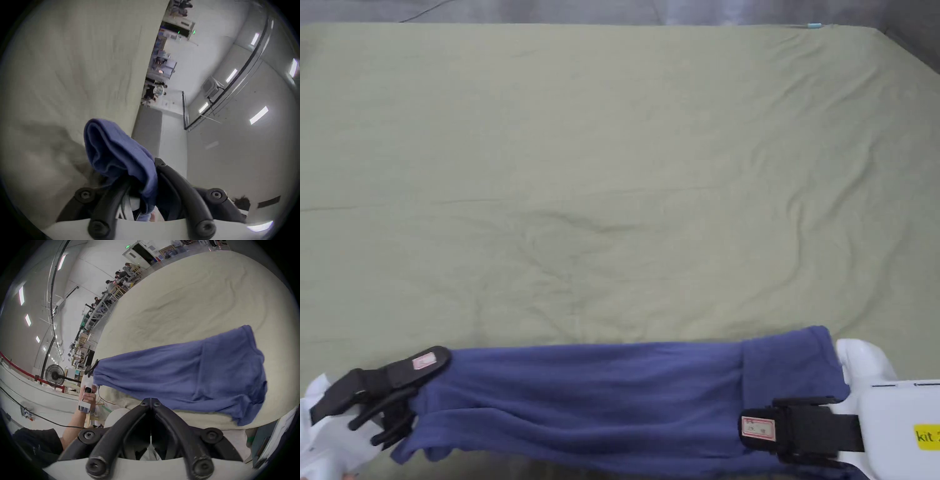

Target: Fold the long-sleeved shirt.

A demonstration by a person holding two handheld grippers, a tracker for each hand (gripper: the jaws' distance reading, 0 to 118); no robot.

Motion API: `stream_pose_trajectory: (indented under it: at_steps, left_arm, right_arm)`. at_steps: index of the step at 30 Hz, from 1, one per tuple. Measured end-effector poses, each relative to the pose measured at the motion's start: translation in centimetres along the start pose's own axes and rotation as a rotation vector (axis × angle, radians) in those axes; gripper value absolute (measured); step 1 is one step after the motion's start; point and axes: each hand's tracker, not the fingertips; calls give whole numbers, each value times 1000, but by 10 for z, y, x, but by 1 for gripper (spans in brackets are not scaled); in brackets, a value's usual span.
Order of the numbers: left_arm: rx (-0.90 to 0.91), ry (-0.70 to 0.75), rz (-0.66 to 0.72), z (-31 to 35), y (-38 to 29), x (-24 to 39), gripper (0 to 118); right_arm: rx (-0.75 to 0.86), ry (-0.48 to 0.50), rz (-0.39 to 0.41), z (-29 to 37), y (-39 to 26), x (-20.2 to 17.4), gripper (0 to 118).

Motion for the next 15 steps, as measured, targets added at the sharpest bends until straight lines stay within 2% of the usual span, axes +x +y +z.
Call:
stream_pose_trajectory:
  at_steps: [2,5,8,11,15]
  left_arm:
    - [37,68,-32,28,12,14,1]
    - [78,192,-116,69,16,43,1]
    - [113,321,-226,91,18,82,1]
    - [74,514,-366,63,-8,119,1]
    - [-54,630,-551,-24,-57,147,1]
  right_arm:
    - [-4,-19,22,-3,2,-10,0]
    - [-17,-96,84,-3,3,-21,0]
    - [-18,-148,101,0,-1,-24,0]
    - [-19,-154,98,2,-2,-21,0]
    - [-3,-175,77,9,-2,-13,0]
